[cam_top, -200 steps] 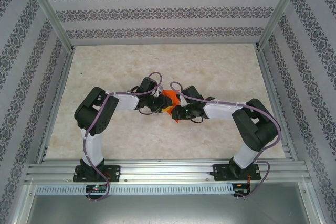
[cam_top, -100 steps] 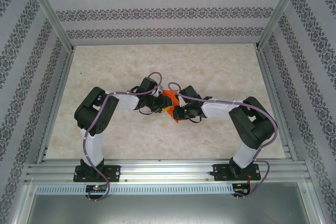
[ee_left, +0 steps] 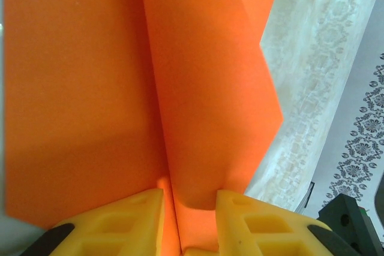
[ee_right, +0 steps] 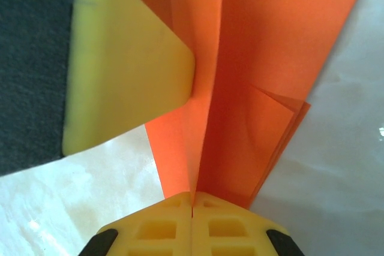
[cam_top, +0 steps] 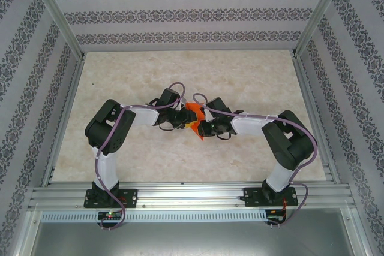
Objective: Fold a paper plane with a square sheet of paper (fold left side to right side)
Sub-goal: Fourth fold the wing at the center of the table.
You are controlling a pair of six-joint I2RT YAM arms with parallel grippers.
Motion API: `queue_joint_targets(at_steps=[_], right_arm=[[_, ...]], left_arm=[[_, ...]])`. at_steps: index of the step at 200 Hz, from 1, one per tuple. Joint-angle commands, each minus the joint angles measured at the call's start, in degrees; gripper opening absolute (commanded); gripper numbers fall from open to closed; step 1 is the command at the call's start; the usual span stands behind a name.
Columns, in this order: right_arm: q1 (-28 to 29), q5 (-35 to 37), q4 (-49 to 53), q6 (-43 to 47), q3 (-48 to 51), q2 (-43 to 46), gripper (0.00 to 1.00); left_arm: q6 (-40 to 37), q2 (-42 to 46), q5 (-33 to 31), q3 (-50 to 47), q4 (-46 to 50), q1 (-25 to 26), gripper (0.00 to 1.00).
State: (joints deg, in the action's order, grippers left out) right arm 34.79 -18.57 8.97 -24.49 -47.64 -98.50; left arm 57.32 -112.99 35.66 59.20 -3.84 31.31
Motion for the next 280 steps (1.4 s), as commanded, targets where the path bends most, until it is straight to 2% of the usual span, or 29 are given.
queue_joint_targets(at_steps=[1, 140, 217, 280], right_arm=[[-0.6, -2.2, -3.8, -0.7, 0.7, -0.3, 0.05], [-2.2, -5.5, -6.1, -1.1, 1.5, -1.3, 0.09], [-2.8, -6.5, -6.9, -1.3, 2.1, 0.0, 0.17], [-6.3, -7.9, -7.2, -1.7, 4.6, 6.4, 0.27]], left_arm=[[-1.0, -0.5, -1.0, -0.5, 0.4, 0.6, 0.31], [-1.5, -2.0, -1.8, 0.1, 2.4, 0.6, 0.31], [-1.8, -1.9, -2.2, 0.6, 3.4, 0.6, 0.31], [-1.9, -1.9, -2.4, 0.6, 3.8, 0.6, 0.31]])
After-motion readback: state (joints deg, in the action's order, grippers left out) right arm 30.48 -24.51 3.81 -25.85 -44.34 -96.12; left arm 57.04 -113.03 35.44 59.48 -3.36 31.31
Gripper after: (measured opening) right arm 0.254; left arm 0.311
